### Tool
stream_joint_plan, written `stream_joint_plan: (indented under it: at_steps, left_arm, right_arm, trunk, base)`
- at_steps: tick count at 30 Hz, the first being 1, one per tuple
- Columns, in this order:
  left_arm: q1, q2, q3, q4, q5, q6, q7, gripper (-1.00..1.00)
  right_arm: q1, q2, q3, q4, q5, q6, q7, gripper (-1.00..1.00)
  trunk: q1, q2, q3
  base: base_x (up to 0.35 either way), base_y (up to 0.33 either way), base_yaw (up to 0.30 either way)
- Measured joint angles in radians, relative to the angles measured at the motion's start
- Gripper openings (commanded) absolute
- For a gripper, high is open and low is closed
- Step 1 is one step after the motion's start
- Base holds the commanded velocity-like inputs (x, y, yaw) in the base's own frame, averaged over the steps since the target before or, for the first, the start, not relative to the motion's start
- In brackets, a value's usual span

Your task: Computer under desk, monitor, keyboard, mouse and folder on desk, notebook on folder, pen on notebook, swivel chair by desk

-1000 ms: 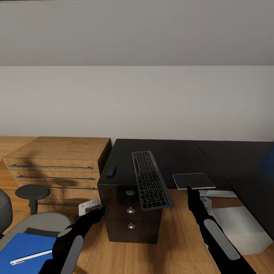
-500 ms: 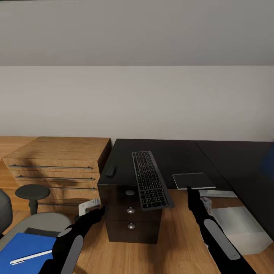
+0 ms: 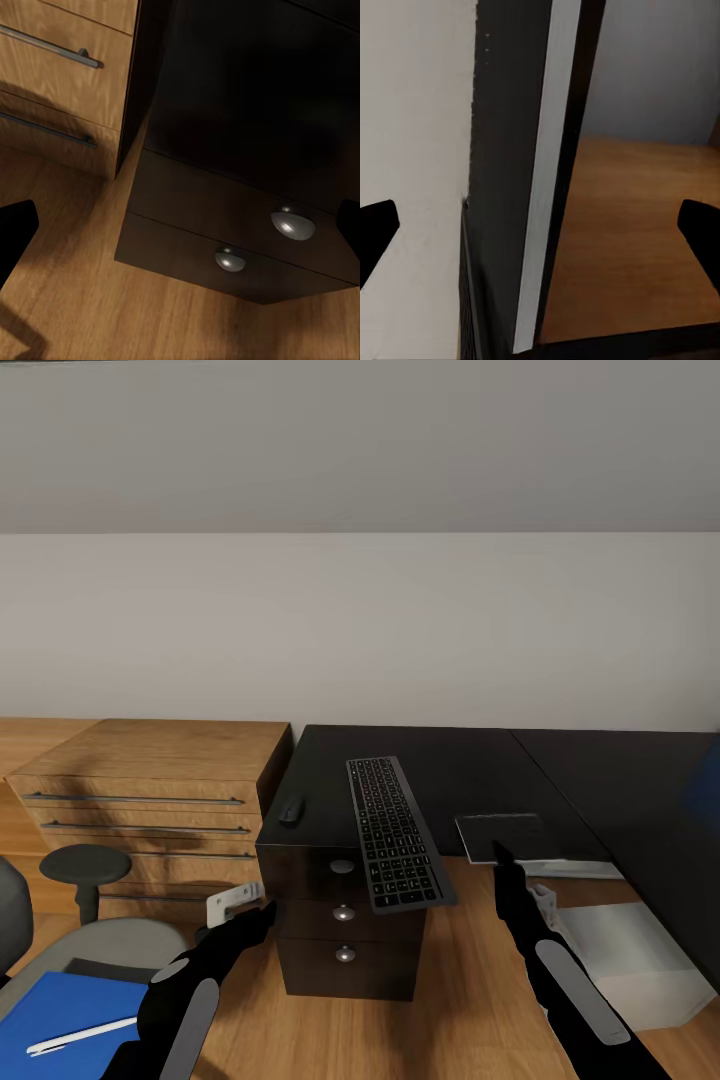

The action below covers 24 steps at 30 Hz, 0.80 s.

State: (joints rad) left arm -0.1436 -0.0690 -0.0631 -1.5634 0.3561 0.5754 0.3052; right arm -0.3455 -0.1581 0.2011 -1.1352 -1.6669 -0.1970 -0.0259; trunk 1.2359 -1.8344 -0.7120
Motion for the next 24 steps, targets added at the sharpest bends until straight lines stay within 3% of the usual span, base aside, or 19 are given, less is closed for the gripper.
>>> stream_joint_plan:
  at_steps: [24]
  left_arm:
    - [0.000, 0.000, 0.000, 0.001, 0.001, 0.000, 0.000, 1.00]
  right_arm:
    - [0.000, 0.000, 0.000, 0.000, 0.000, -0.002, 0.002, 1.00]
  trunk:
    - [0.000, 0.000, 0.000]
  base:
    - [0.000, 0.000, 0.000]
